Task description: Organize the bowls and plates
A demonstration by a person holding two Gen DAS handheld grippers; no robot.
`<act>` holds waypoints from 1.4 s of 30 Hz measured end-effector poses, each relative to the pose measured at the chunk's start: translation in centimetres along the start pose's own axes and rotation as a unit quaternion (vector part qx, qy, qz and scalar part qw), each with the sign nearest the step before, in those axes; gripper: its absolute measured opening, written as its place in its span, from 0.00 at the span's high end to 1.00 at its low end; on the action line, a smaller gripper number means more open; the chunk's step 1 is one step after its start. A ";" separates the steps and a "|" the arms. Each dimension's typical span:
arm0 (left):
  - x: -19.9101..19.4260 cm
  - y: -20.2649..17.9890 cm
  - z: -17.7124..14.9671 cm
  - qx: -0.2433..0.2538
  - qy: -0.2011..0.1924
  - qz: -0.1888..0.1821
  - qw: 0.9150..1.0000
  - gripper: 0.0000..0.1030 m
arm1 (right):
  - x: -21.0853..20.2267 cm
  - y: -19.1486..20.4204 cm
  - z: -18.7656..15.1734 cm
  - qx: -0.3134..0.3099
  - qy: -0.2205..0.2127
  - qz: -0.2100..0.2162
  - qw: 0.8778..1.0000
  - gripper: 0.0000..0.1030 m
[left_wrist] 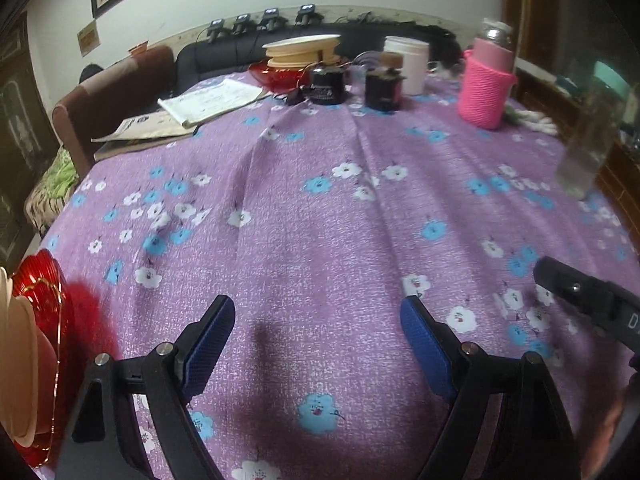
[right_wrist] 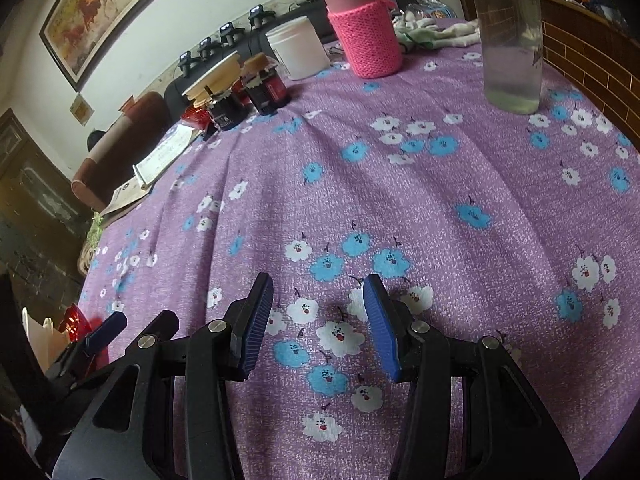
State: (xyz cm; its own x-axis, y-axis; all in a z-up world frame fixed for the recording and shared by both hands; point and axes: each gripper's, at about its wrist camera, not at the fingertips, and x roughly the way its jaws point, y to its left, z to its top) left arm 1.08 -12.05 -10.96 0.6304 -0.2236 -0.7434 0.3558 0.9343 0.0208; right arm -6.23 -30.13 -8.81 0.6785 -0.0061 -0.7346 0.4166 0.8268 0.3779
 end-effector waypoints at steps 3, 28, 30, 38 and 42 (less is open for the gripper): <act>0.4 -0.1 0.1 -0.001 0.002 0.002 1.000 0.18 | 0.3 0.1 -0.1 -0.002 0.003 -0.004 1.000 0.55; -0.6 0.4 0.6 -0.001 -0.031 0.034 0.999 0.18 | 0.6 0.3 -0.2 -0.002 0.009 0.004 1.000 0.55; -2.0 0.9 0.6 -0.005 -0.057 0.049 0.997 0.18 | -0.2 0.9 -0.2 -0.005 -0.003 0.026 1.000 0.55; -8.9 6.0 0.0 -0.054 -0.110 0.072 0.990 0.18 | -3.7 8.1 -2.1 -0.081 -0.059 0.106 0.989 0.54; -12.8 10.2 -0.9 -0.094 -0.133 0.092 0.982 0.17 | -4.1 12.5 -3.8 -0.112 -0.051 0.142 0.982 0.54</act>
State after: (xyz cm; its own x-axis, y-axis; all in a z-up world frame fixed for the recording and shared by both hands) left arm -3.97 0.63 -1.78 0.8391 -0.0868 -0.5370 0.1008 0.9949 -0.0032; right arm -6.13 -17.68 -3.19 0.8098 0.1954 -0.5532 0.0659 0.9067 0.4167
